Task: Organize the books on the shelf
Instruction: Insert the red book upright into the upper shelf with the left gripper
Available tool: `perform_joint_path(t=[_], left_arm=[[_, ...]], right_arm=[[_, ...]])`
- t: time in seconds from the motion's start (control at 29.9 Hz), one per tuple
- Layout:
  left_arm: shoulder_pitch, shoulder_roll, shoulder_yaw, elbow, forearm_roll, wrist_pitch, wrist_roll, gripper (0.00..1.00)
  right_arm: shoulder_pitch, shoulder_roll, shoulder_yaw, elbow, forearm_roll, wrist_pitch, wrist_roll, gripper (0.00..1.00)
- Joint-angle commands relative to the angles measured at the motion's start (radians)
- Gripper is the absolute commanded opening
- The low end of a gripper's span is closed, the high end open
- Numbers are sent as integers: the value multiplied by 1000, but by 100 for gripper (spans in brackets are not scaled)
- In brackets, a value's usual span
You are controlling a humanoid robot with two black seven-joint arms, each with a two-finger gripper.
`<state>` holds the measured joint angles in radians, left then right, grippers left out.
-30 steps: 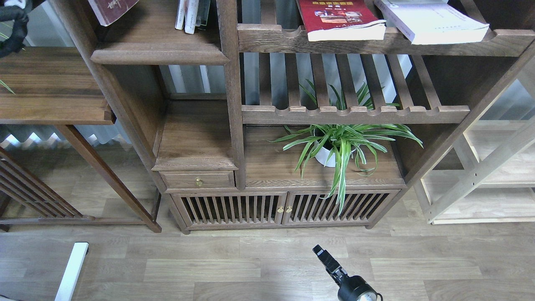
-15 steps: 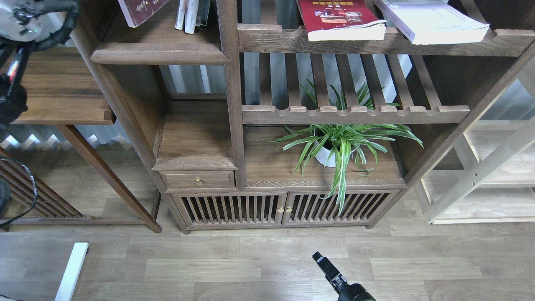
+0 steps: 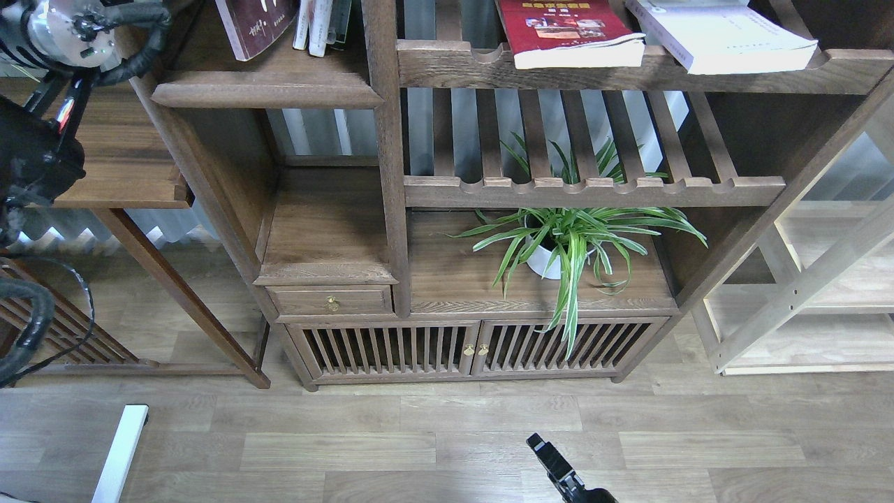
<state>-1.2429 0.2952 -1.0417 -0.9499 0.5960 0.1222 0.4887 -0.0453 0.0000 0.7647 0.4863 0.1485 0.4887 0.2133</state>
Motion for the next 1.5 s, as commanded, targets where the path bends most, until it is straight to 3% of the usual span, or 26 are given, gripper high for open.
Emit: perform_joint_path(t=[0.0, 0.9, 1.07, 1.27, 1.37, 1.47], left_arm=[[-3, -5, 5, 3, -1, -1, 0, 3], [-6, -8, 85, 2, -5, -1, 0, 6], [-6, -10, 88, 0, -4, -1, 0, 13], [-12, -13, 106, 2, 1, 8, 0, 41], [-12, -13, 118, 2, 4, 11, 0, 50], [-12, -13, 118, 2, 13, 13, 0, 53]], right_arm=[[-2, 0, -1, 2, 0, 0, 0, 99], [-22, 0, 1, 0, 25, 0, 0, 99], [-21, -2, 1, 0, 39, 0, 0, 99], [-19, -3, 1, 0, 40, 0, 0, 99], [-16, -5, 1, 0, 46, 0, 0, 99], [-13, -5, 1, 0, 51, 0, -2, 99]])
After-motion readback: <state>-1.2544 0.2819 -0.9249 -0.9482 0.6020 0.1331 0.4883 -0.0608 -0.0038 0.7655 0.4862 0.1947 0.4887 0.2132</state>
